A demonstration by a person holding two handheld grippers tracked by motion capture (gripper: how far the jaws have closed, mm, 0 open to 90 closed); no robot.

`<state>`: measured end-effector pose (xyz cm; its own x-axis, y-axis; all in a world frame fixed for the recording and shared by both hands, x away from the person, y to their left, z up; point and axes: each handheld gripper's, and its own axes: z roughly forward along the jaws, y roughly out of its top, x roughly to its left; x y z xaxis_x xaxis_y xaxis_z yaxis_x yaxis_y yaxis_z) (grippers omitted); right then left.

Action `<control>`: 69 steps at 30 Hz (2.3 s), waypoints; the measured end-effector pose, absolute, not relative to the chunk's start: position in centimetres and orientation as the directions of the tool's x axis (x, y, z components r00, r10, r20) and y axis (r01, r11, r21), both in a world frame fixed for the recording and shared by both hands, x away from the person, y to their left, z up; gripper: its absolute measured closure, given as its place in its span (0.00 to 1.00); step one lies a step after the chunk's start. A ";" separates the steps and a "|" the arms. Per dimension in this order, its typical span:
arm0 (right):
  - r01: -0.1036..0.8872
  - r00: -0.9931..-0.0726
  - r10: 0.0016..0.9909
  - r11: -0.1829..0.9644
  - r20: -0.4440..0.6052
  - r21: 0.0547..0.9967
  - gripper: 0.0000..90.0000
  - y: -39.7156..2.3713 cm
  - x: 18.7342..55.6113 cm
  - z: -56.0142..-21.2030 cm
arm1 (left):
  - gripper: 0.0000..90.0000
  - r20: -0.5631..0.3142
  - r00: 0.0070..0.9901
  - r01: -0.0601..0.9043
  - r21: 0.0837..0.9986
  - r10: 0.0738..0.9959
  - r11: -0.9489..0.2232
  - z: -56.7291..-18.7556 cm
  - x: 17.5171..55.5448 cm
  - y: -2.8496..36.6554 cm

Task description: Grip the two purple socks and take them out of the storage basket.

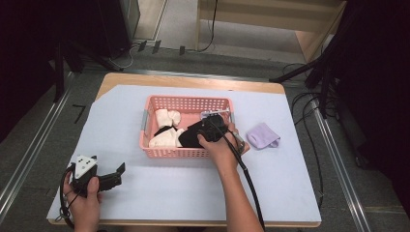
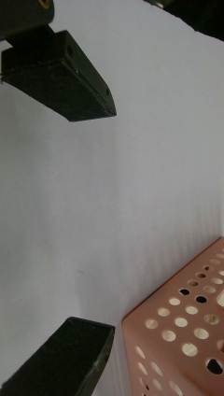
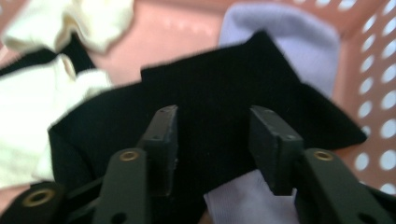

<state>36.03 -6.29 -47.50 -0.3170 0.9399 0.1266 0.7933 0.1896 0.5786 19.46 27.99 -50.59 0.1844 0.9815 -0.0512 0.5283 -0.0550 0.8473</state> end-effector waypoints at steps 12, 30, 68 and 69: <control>0.657 -0.359 0.923 0.145 0.138 0.740 0.98 -5.1 34.8 -45.6 | 0.01 -0.056 0.185 0.527 0.848 0.981 -0.051 -50.6 19.5 28.0; 0.682 -0.355 0.918 0.126 0.176 0.721 0.74 -6.2 35.9 -45.3 | 0.01 -0.058 0.187 0.533 0.844 0.981 -0.052 -50.6 19.5 28.1; 0.477 -0.392 0.902 0.030 0.182 0.878 0.97 -8.1 31.4 -39.8 | 0.01 -0.050 0.186 0.526 0.849 0.981 -0.056 -50.6 19.5 27.9; 0.467 -0.402 0.896 0.021 0.191 0.884 0.97 -8.0 31.2 -39.4 | 0.01 -0.049 0.185 0.525 0.849 0.981 -0.057 -50.6 19.5 27.9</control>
